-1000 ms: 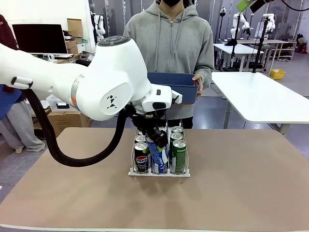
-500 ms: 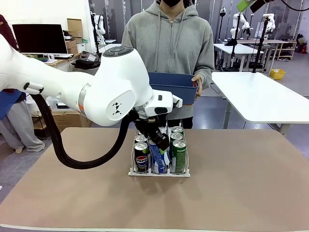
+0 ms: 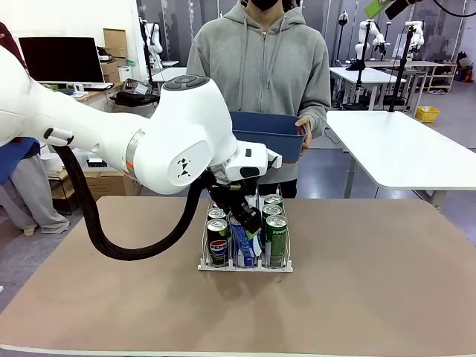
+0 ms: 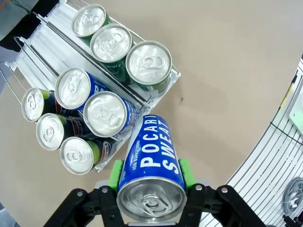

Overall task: Fill the beverage cans into the dispenser.
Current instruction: Place the picked Ionic drink in the line of the Automatic Can Dispenser with the same cans.

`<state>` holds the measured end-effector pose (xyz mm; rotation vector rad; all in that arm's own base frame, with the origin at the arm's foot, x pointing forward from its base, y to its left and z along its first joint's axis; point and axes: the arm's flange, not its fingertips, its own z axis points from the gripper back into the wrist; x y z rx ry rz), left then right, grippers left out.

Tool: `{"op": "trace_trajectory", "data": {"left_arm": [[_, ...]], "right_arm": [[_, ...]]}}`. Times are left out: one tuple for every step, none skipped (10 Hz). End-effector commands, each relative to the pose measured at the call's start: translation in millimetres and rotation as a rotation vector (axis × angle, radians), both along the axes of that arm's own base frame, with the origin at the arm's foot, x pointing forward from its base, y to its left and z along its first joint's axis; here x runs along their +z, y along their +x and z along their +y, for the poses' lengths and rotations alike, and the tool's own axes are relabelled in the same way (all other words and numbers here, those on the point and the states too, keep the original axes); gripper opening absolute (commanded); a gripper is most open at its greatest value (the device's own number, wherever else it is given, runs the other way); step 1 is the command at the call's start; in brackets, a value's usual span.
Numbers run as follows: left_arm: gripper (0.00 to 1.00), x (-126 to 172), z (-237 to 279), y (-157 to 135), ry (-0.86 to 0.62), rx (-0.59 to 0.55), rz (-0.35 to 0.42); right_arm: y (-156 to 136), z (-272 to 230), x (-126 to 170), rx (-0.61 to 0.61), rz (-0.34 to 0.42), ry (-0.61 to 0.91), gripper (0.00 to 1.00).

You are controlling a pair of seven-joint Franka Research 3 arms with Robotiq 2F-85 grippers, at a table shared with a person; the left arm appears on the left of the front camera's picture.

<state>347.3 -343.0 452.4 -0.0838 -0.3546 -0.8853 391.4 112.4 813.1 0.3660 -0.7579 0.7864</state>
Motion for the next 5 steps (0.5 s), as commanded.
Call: {"op": "trace_trajectory", "data": {"left_arm": [[0.57,2.4,-1.9,-3.3,0.078,0.032,-0.021],[0.57,0.6,-3.3,2.4,0.067,0.048,-0.025],[0.57,1.1,-3.4,7.0,0.076,0.069,-0.060],[0.57,-0.9,-4.1,11.7,0.077,0.095,-0.086],[0.57,-4.3,-6.7,18.4,0.067,0.106,-0.096]], "right_arm": [[-1.2,-0.8,-1.2,-0.001,0.002,0.001,1.00],[-1.2,-0.8,-1.2,-0.001,0.002,0.001,1.00],[-1.2,-0.8,-1.2,-0.001,0.002,0.001,1.00],[-1.2,-0.8,-1.2,-0.001,0.002,0.001,1.00],[-1.2,-0.8,-1.2,-0.001,0.002,0.001,1.00]]}}
